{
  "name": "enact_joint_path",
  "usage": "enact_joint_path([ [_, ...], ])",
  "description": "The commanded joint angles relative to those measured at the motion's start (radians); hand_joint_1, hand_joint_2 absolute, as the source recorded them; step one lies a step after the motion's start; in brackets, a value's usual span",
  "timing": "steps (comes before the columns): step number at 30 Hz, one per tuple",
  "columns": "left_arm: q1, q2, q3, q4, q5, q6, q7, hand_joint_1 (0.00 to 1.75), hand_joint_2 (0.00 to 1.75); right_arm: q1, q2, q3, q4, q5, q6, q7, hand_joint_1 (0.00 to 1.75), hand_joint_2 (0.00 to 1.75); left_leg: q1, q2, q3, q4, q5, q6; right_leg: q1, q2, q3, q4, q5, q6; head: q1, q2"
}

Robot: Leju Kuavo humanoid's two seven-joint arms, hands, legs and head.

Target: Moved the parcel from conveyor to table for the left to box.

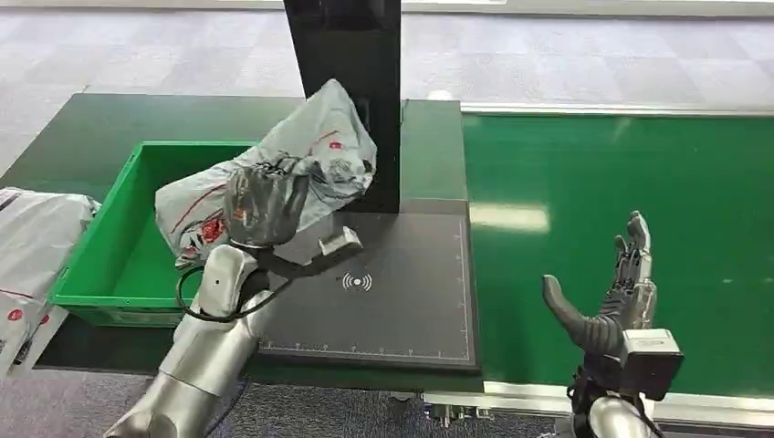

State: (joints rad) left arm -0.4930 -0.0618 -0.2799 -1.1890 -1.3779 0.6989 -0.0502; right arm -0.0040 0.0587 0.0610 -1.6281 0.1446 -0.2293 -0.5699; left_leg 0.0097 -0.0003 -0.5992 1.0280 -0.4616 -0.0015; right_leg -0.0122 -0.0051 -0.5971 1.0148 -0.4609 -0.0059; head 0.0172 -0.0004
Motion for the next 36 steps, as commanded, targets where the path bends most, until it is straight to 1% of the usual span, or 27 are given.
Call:
enact_joint_path([
  [1,-0.212,0.082,0.260,0.452,-0.068,-0.001,0.184,1.75,1.75,-0.006,0.010,0.024,0.032,0.004,-0.007,0.017,0.00,1.75,0.001,0.001,0.004,-0.003,0.001,-0.001,0.001,0.002,0.003,-0.002,0.001,-0.001,0.000,0.000],
  [2,-0.230,0.093,0.271,0.493,-0.084,-0.001,0.216,1.75,1.75,-0.010,0.012,0.026,0.036,0.005,-0.007,0.019,0.00,1.75,0.001,0.002,0.002,-0.001,0.000,0.000,0.001,0.002,0.002,0.000,0.001,-0.001,0.000,0.000],
  [3,-0.246,0.105,0.288,0.531,-0.088,-0.001,0.241,1.75,1.75,-0.014,0.013,0.029,0.040,0.007,-0.004,0.022,0.00,1.75,0.001,0.004,0.005,-0.003,0.001,0.000,0.001,0.004,0.003,-0.002,0.001,-0.001,0.000,0.000],
  [4,-0.245,0.113,0.293,0.532,-0.082,-0.001,0.231,1.75,1.75,-0.015,0.014,0.030,0.043,0.007,-0.004,0.022,0.00,1.75,0.001,0.003,0.003,-0.002,0.000,0.000,0.001,0.003,0.002,-0.001,0.001,-0.001,0.000,0.000],
  [5,-0.248,0.118,0.314,0.542,-0.083,-0.001,0.258,1.75,1.75,-0.016,0.015,0.032,0.044,0.009,-0.003,0.022,0.00,1.75,0.001,0.003,0.004,-0.002,0.001,0.000,0.001,0.004,0.002,-0.001,0.001,-0.001,0.000,0.000],
  [6,-0.248,0.129,0.321,0.545,-0.071,-0.001,0.241,1.75,1.75,-0.017,0.017,0.033,0.045,0.009,-0.004,0.022,0.00,1.75,0.000,0.003,0.003,-0.002,0.000,0.000,0.000,0.003,0.002,-0.001,0.001,-0.001,0.000,0.000],
  [7,-0.249,0.131,0.367,0.543,-0.030,-0.001,0.238,1.75,1.75,-0.019,0.017,0.034,0.045,0.010,-0.004,0.022,0.00,1.75,0.001,0.003,0.003,-0.002,0.000,0.000,0.001,0.003,0.002,-0.001,0.001,-0.001,0.000,0.000],
  [9,-0.260,0.146,0.394,0.563,-0.010,-0.001,0.222,1.75,1.75,-0.027,0.015,0.035,0.043,0.012,-0.004,0.024,0.00,1.75,0.001,0.005,0.004,-0.002,0.000,0.000,0.001,0.005,0.002,-0.001,0.001,-0.001,0.000,0.000],
  [10,-0.274,0.151,0.407,0.586,-0.005,-0.001,0.216,1.75,1.75,-0.039,0.013,0.035,0.045,0.013,-0.003,0.030,0.00,1.75,0.001,0.003,0.002,-0.001,0.000,0.000,0.001,0.004,0.001,0.000,0.000,-0.001,0.000,0.000],
  [12,-0.305,0.161,0.417,0.652,-0.013,-0.001,0.230,1.75,1.75,-0.061,0.009,0.035,0.055,0.012,0.000,0.044,0.00,1.75,0.001,0.004,0.002,-0.001,0.000,0.000,0.001,0.004,0.001,0.000,0.001,-0.001,0.000,0.000],
  [14,-0.313,0.162,0.426,0.672,-0.008,-0.001,0.230,1.75,1.75,-0.070,0.010,0.037,0.061,0.012,0.002,0.049,0.00,1.75,0.000,0.002,0.001,0.000,0.000,0.000,0.000,0.002,0.000,0.000,0.000,0.000,0.000,0.000],
  [15,-0.313,0.162,0.426,0.672,-0.008,-0.001,0.230,1.40,1.75,-0.070,0.010,0.037,0.061,0.012,0.002,0.049,0.00,1.75,0.001,0.002,0.002,-0.001,0.001,0.000,0.001,0.003,0.001,-0.001,0.001,-0.001,0.000,0.000],
  [16,-0.306,0.160,0.428,0.656,-0.012,-0.001,0.225,0.00,1.75,-0.073,0.011,0.038,0.066,0.012,0.002,0.050,0.00,1.75,0.001,0.002,0.001,-0.001,0.000,0.000,0.001,0.002,0.001,0.000,0.001,-0.001,0.000,0.000],
  [20,-0.286,0.148,0.438,0.620,-0.006,-0.001,0.202,0.00,1.75,-0.081,0.014,0.044,0.079,0.012,0.003,0.051,0.00,1.75,0.000,0.001,0.001,-0.001,0.000,0.000,0.000,0.002,0.001,0.000,0.000,0.000,0.000,0.000],
  [23,-0.267,0.130,0.464,0.562,0.004,-0.001,0.147,0.00,1.75,-0.084,0.011,0.050,0.086,0.012,0.002,0.051,0.00,1.75,0.001,0.001,0.001,-0.001,0.000,0.000,0.001,0.001,0.001,0.000,0.000,0.000,0.000,0.000],
  [24,-0.248,0.112,0.491,0.500,0.034,-0.001,0.080,0.00,1.75,-0.083,0.008,0.052,0.087,0.012,0.000,0.051,0.00,1.75,0.001,0.001,0.002,-0.001,0.000,0.000,0.001,0.001,0.002,-0.001,0.000,0.000,0.000,0.000],
  [27,-0.234,0.094,0.510,0.466,0.052,-0.001,0.049,0.00,1.75,-0.081,0.005,0.051,0.088,0.012,-0.003,0.050,0.00,1.75,0.001,0.001,0.002,-0.002,0.000,0.000,0.001,0.001,0.002,-0.002,0.000,0.000,0.000,0.000],
  [28,-0.203,0.046,0.582,0.351,0.116,-0.001,-0.097,0.00,1.75,-0.076,0.001,0.052,0.089,0.009,-0.010,0.045,0.00,1.75,0.001,0.001,0.001,-0.001,0.000,0.000,0.001,0.001,0.001,-0.001,0.000,0.000,0.000,0.000],
  [29,-0.203,0.046,0.582,0.351,0.116,-0.001,-0.097,0.00,1.75,-0.076,0.001,0.052,0.089,0.009,-0.010,0.045,0.00,1.75,0.001,0.000,0.000,-0.001,0.000,0.000,0.001,0.000,0.001,-0.001,0.000,0.000,0.000,0.000],
  [30,-0.181,0.003,0.634,0.274,0.179,-0.001,-0.245,0.00,1.75,-0.073,-0.004,0.055,0.092,0.008,-0.012,0.044,0.00,1.75,0.001,0.000,0.001,-0.001,0.000,0.000,0.001,0.001,0.002,-0.001,0.000,0.000,0.000,0.000],
  [32,-0.163,-0.059,0.696,0.226,0.329,-0.001,-0.459,0.00,1.75,-0.071,-0.007,0.058,0.100,0.001,-0.014,0.041,0.00,1.75,0.001,0.000,0.000,-0.001,0.000,0.001,0.001,0.000,0.001,-0.001,0.000,0.000,0.000,0.000],
  [33,-0.147,-0.064,0.595,0.283,0.582,-0.012,-0.580,0.00,1.75,-0.071,-0.018,0.065,0.109,-0.005,-0.010,0.040,0.00,1.75,0.001,0.000,0.002,-0.001,0.000,0.001,0.001,0.000,0.002,-0.002,0.000,0.000,0.000,0.000],
  [34,-0.125,-0.056,0.538,0.254,0.611,-0.001,-0.545,0.00,1.75,-0.072,-0.021,0.066,0.112,-0.009,-0.010,0.038,0.00,1.75,0.001,-0.001,0.001,-0.001,0.000,0.001,0.001,-0.001,0.002,-0.002,0.000,0.000,0.000,0.000],
  [35,-0.072,-0.062,0.435,0.179,0.802,-0.155,-0.530,0.00,1.75,-0.077,-0.034,0.075,0.124,-0.027,0.025,0.049,0.00,1.75,0.000,-0.001,0.002,-0.001,0.000,0.001,0.000,0.000,0.002,-0.001,0.000,0.000,0.000,0.000],
  [36,-0.027,-0.050,0.328,0.126,0.917,-0.218,-0.467,0.00,1.75,-0.085,-0.040,0.081,0.142,-0.036,0.052,0.055,0.00,1.75,0.000,-0.002,0.003,-0.003,0.001,0.001,0.000,-0.002,0.005,-0.004,0.000,0.000,0.000,0.000],
])
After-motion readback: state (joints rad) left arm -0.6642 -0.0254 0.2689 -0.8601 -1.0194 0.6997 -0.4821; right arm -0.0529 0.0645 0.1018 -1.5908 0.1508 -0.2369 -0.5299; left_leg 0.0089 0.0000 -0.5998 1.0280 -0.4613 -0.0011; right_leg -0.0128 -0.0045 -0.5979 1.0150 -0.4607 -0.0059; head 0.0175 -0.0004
